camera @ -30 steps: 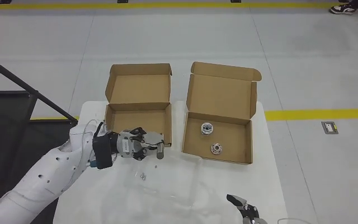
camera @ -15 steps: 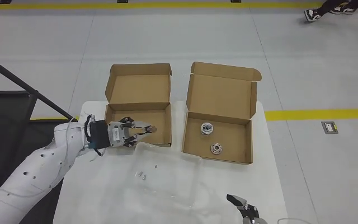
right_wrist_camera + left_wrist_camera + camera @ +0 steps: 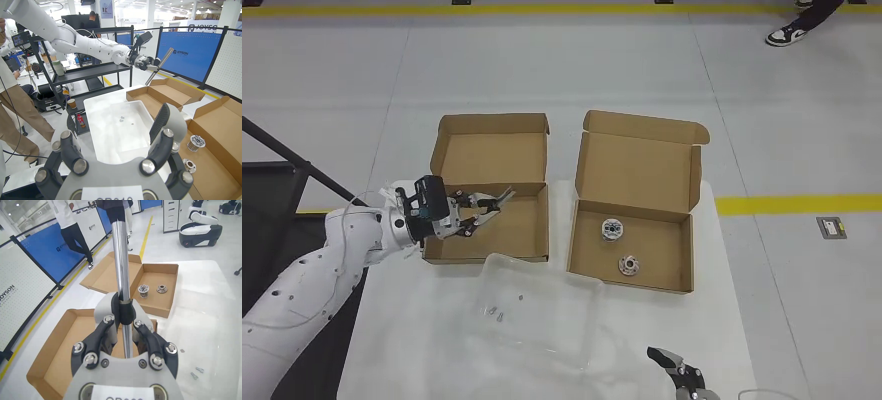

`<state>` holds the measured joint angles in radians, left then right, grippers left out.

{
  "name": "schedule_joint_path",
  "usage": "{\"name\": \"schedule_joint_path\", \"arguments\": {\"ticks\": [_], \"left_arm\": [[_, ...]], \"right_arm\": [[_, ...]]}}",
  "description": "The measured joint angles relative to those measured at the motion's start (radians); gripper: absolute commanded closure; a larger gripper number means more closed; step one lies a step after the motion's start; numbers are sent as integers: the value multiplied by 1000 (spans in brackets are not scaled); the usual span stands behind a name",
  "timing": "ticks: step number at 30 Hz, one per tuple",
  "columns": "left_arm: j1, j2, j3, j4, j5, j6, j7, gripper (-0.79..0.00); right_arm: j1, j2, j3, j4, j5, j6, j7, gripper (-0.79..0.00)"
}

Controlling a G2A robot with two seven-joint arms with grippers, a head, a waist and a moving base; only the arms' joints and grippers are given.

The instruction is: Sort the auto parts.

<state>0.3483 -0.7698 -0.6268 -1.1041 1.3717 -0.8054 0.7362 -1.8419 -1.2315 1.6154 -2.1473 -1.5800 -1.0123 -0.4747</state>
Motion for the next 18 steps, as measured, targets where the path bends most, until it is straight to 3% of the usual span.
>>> {"name": "schedule_joint_path", "arguments": {"ticks": [3,5,7,18], "left_arm": [[7,-1,0,-1,8,13,-14,0],[17,-9,4,5,-3,44,-93,0],[11,-21,8,25,-46,16,-172,0],[-109,-141,104,209,-82,-84,-536,0]], "right_arm": [[0,0,0,0,0,0,0,-785],[0,0,0,0,0,0,0,-785],[0,0,0,0,0,0,0,-785],[0,0,0,0,0,0,0,-785]]}}
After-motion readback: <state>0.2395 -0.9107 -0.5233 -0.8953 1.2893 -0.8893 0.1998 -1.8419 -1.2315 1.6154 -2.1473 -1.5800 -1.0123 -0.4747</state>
